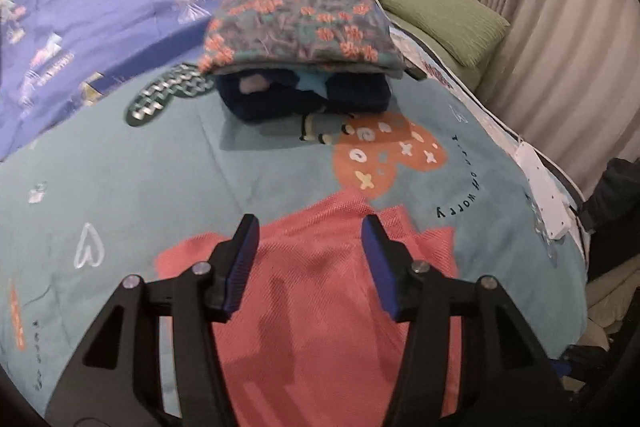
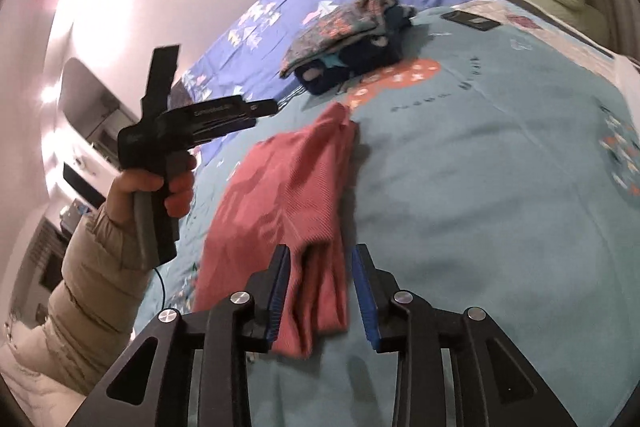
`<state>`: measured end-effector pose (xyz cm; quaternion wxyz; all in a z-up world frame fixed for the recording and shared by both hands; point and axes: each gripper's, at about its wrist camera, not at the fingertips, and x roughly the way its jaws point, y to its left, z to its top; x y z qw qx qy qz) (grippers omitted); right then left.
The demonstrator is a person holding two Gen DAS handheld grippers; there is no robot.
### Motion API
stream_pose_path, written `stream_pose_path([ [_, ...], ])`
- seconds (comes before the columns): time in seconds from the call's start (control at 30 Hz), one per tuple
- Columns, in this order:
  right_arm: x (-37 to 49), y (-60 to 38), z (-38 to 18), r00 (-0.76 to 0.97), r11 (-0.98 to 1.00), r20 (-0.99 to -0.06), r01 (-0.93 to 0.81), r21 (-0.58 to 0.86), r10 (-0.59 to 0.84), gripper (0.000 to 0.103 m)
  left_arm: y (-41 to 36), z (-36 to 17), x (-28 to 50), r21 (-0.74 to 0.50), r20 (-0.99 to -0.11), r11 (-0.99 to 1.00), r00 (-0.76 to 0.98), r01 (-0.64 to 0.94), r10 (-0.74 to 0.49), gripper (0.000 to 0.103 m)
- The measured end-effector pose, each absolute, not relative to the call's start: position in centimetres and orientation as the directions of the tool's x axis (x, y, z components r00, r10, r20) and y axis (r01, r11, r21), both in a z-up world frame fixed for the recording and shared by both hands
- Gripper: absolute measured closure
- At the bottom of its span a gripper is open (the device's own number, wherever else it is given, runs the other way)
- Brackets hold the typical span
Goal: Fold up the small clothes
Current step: 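Grasp the folded shirt edge again with both grippers and straighten it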
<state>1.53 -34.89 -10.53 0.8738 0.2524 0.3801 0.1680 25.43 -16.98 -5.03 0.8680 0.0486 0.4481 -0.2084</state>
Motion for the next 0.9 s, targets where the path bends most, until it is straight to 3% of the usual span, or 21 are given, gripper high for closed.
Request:
stream_pose_path([
  [0.17,3.9,-33.5,-11.9,0.627,0.798,-0.585,-0.099,0.594,0.514,0.063,-19.9,-8.3,26.7,-0.055,-0.85,0.855,0.425,0.516,-0.311,0.043],
  [0.2,4.2,-33.3,-12.2,0.626,0.797,-0.588,-0.091,0.598,0.513,0.063,-20.3,-8.9,26.8,-0.045,-0.857,0.848,0.415,0.528,-0.304,0.047],
  [0.23,4.4,-33.3,-12.4,0.625,0.794,-0.588,-0.085,0.602,0.514,0.064,-20.8,-9.7,26.8,-0.049,-0.865,0.836,0.395,0.546,-0.309,0.058],
  [0.27,4.7,-33.4,-12.6,0.621,0.789,-0.589,-0.079,0.609,0.517,0.077,-21.0,-10.1,26.7,-0.05,-0.867,0.828,0.387,0.558,-0.313,0.088],
  [0.3,4.9,-33.5,-12.9,0.618,0.783,-0.59,-0.068,0.618,0.52,0.096,-21.1,-10.3,26.6,-0.039,-0.868,0.828,0.392,0.56,-0.306,0.091],
  [0.37,4.8,-34.0,-13.3,0.62,0.781,-0.598,-0.038,0.624,0.508,0.096,-20.3,-9.6,26.2,-0.04,-0.84,0.834,0.433,0.55,-0.326,0.099],
  [0.5,4.6,-34.9,-14.5,0.612,0.758,-0.599,0.0,0.653,0.516,0.096,-16.7,-8.4,27.9,-0.115,-0.803,0.882,0.48,0.457,-0.354,0.102],
  [0.57,4.6,-34.9,-14.9,0.608,0.76,-0.609,0.013,0.65,0.51,0.096,-15.4,-7.7,28.1,-0.05,-0.785,0.906,0.544,0.42,-0.296,0.102],
  [0.67,4.3,-35.2,-14.8,0.61,0.75,-0.599,0.012,0.661,0.518,0.093,-14.1,-7.3,28.3,-0.103,-0.786,0.903,0.522,0.417,-0.331,0.101],
  [0.73,4.2,-35.6,-14.4,0.62,0.751,-0.592,0.007,0.661,0.515,0.088,-13.3,-7.2,28.3,-0.125,-0.79,0.901,0.507,0.416,-0.344,0.084],
  [0.77,4.4,-35.8,-14.1,0.63,0.756,-0.589,0.005,0.655,0.506,0.081,-12.7,-7.2,28.2,-0.116,-0.792,0.906,0.513,0.407,-0.332,0.065],
  [0.8,4.4,-36.0,-13.6,0.642,0.763,-0.586,0.001,0.646,0.495,0.073,-12.1,-7.3,28.0,-0.109,-0.791,0.907,0.517,0.406,-0.326,0.053],
  [0.9,5.5,-36.6,-12.1,0.659,0.79,-0.587,-0.016,0.613,0.469,0.066,-10.9,-8.2,28.0,-0.102,-0.8,0.903,0.505,0.417,-0.323,0.048],
])
